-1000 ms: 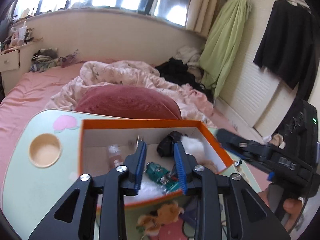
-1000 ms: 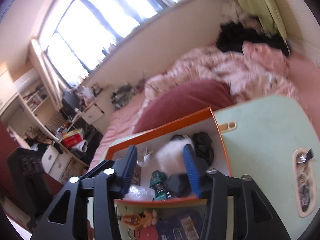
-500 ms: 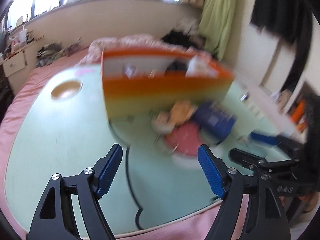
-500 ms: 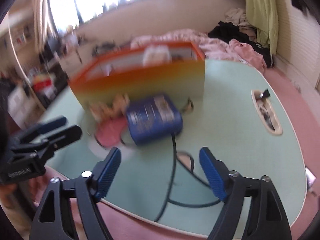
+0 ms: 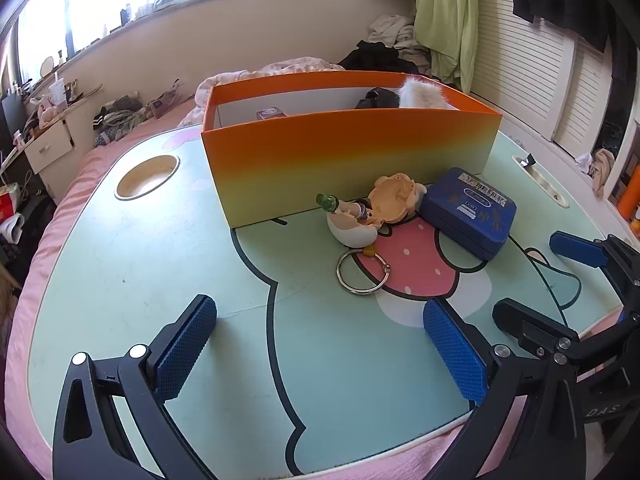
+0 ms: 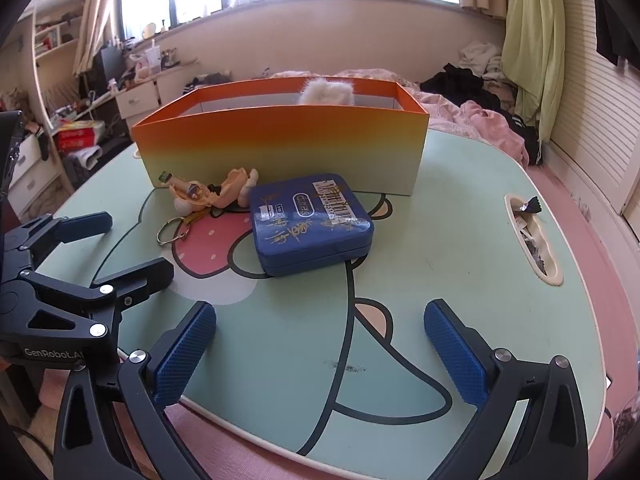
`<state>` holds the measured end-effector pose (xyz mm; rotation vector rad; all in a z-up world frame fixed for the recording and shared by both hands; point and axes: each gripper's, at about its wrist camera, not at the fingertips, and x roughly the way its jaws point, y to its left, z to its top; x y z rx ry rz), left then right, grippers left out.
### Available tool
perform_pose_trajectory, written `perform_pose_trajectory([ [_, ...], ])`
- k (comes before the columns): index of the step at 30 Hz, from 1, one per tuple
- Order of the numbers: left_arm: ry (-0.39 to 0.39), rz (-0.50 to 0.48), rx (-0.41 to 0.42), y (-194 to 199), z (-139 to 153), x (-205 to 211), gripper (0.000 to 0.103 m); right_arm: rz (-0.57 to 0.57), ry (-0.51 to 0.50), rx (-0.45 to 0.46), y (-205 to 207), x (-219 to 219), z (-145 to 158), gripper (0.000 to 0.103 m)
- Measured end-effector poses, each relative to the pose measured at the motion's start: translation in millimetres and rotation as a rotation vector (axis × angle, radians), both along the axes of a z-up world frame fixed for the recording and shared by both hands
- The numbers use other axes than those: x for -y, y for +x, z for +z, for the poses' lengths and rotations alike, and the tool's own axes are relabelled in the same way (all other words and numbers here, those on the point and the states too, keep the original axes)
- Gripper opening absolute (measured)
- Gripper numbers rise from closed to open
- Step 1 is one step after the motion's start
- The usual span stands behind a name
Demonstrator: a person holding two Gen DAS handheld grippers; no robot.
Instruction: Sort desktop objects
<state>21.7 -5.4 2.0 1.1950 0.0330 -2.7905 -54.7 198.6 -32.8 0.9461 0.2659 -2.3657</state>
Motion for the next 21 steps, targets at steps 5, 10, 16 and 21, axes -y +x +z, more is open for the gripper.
perform_pose_trajectory([
  [5, 0.0, 0.0, 0.0, 0.4, 0.0, 0.6, 0.103, 0.0, -0.002, -0.002, 4.7, -0.2, 3.6, 0.103],
  [10, 0.0, 0.0, -0.002, -0.6, 0.4, 2.7, 0.103, 0.004, -0.003, -0.003, 8.2, -1.2, 6.7, 0.103],
  [16, 0.0, 0.0, -0.002, -1.5, 1.0, 3.4, 0.103, 0.038, -0.012, -0.023, 14.4, -2.8, 16.4, 0.103],
  [21, 0.0, 0.0, -0.003, -1.2, 0.6, 3.5, 0.103, 0.05, -0.022, -0.035, 18.9, -0.8, 20.0, 0.103],
])
